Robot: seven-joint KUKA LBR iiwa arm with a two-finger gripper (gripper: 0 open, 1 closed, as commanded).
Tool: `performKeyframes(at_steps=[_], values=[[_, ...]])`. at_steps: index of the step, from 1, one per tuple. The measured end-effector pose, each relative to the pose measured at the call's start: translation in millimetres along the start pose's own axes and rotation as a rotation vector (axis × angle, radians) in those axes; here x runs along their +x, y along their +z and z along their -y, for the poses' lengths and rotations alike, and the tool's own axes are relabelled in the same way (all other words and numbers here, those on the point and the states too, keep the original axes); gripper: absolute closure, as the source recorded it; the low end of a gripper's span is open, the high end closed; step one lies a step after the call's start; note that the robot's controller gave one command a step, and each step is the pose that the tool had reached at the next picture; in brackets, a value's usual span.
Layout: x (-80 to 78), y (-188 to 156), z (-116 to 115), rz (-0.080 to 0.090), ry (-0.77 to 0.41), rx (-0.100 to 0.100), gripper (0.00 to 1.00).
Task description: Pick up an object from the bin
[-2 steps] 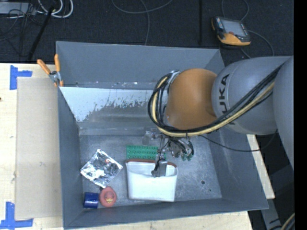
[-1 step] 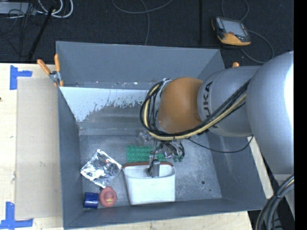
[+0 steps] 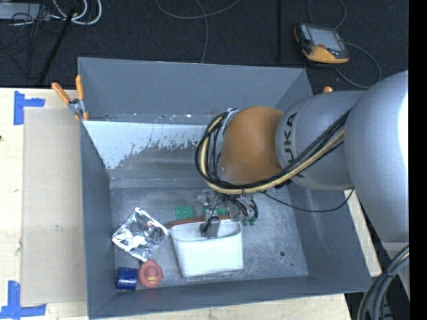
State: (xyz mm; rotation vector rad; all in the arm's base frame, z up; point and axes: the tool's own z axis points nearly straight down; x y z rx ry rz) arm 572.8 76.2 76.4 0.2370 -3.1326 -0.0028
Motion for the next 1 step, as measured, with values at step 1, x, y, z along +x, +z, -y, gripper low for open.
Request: performKeyframes(at_steps=[1], values=[[23.2, -134.3, -13.4, 0.006, -0.001, 0.001, 1.00]])
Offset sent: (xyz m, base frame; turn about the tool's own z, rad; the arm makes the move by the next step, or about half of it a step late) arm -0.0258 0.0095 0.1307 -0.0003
